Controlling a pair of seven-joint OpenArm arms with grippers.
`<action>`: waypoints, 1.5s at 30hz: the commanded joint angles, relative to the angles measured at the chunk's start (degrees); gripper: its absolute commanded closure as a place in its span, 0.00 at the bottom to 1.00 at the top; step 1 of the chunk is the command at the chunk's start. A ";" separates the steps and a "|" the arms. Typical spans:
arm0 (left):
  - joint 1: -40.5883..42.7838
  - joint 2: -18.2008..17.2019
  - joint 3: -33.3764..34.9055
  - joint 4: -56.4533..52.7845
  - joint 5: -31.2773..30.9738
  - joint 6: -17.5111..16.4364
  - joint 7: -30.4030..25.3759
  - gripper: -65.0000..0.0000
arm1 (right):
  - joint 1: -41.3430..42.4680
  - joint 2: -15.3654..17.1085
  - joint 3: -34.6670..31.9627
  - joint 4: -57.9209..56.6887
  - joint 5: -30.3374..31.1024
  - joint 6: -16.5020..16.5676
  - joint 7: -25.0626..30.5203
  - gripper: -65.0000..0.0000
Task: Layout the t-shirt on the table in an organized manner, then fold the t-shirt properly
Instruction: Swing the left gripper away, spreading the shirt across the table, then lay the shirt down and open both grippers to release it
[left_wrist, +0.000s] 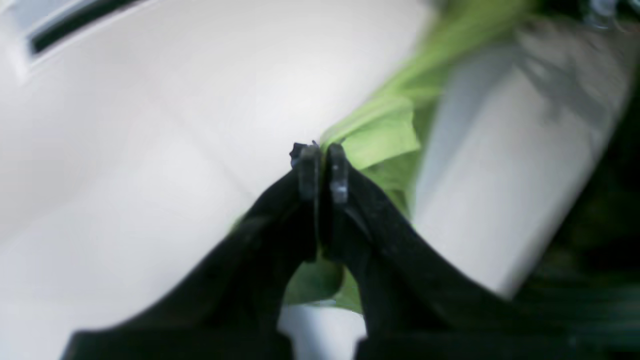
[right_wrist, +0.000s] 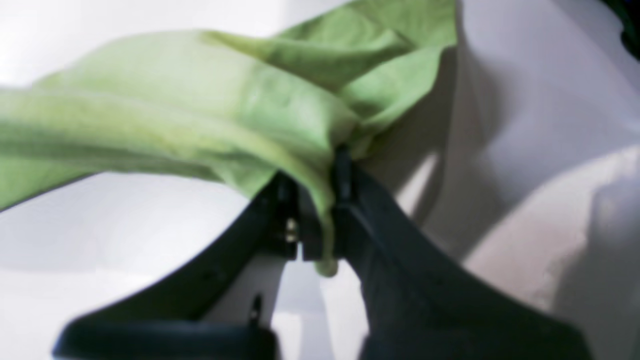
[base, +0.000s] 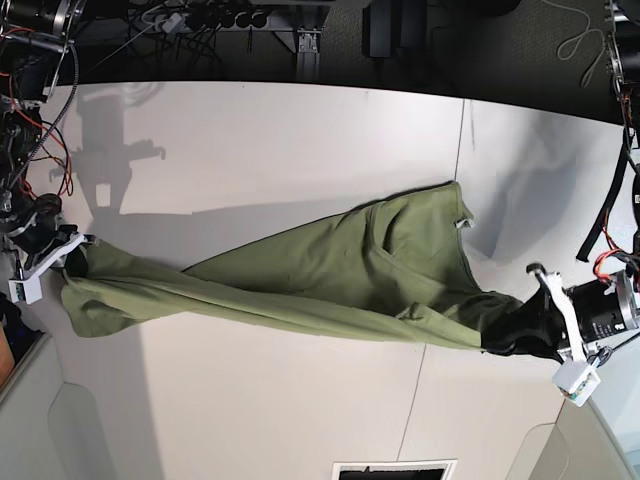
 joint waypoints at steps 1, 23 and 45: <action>0.00 -1.60 -0.61 4.98 -3.91 -0.36 0.79 1.00 | 0.04 1.40 1.49 0.92 0.50 0.55 1.05 1.00; 35.76 -1.77 2.78 28.76 -10.30 -0.36 2.40 0.56 | -10.27 1.57 6.73 1.75 6.32 1.84 1.31 0.49; 18.36 12.98 10.71 -2.84 27.17 -0.36 -24.15 0.56 | -6.78 1.20 10.27 10.05 10.82 1.88 0.66 0.44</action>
